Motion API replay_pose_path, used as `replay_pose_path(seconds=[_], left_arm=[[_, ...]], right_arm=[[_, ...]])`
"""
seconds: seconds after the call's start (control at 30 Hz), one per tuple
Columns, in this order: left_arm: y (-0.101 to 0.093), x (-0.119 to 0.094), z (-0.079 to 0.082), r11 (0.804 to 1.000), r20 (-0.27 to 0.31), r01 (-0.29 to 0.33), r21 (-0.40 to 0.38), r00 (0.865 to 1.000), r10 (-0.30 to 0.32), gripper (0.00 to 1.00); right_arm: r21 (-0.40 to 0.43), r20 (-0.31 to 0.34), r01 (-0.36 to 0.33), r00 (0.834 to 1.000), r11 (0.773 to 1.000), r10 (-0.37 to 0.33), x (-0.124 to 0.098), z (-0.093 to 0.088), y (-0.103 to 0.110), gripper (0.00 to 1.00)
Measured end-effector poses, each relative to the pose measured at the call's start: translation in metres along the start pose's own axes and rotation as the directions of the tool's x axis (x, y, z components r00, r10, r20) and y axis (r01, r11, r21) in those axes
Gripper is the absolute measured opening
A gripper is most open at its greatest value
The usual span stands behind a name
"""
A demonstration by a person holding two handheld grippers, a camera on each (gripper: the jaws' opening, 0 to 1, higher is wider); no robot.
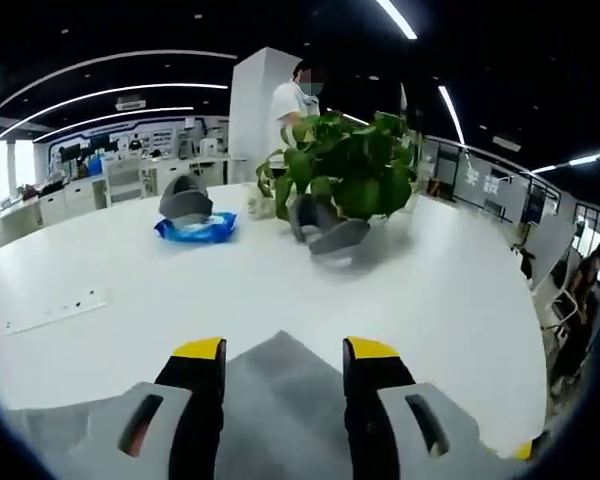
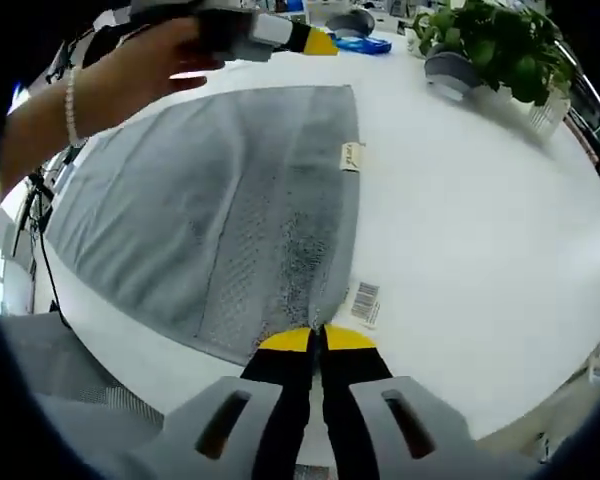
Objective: Fold the towel on the table until its edges align and the towel forms a compact rectangular stack.
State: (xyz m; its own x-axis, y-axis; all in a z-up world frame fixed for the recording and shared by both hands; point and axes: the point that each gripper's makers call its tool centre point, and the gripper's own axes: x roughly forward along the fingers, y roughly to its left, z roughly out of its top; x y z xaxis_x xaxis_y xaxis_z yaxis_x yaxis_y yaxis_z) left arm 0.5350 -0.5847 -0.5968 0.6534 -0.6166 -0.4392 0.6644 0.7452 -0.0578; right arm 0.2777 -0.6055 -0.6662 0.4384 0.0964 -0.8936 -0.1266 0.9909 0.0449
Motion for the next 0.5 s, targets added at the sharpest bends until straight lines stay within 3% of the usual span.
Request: replay_pose_path(seconds=[0.13, 0.33, 0.5], left_arm=[[-0.002, 0.015, -0.01, 1.0, 0.0, 0.0, 0.006, 1.0, 0.0, 0.48], [-0.003, 0.038, -0.019, 1.0, 0.009, 0.01, 0.017, 1.0, -0.01, 0.48], [0.001, 0.047, -0.033, 1.0, -0.029, -0.002, 0.03, 1.0, 0.003, 0.47]], right_arm=[[-0.025, -0.004, 0.007, 1.0, 1.0, -0.007, 0.0, 0.0, 0.0, 0.0], [0.026, 0.009, -0.025, 1.0, 0.999, 0.025, 0.0, 0.001, 0.003, 0.0], [0.017, 0.011, -0.031, 0.999, 0.999, 0.031, 0.0, 0.001, 0.004, 0.0]])
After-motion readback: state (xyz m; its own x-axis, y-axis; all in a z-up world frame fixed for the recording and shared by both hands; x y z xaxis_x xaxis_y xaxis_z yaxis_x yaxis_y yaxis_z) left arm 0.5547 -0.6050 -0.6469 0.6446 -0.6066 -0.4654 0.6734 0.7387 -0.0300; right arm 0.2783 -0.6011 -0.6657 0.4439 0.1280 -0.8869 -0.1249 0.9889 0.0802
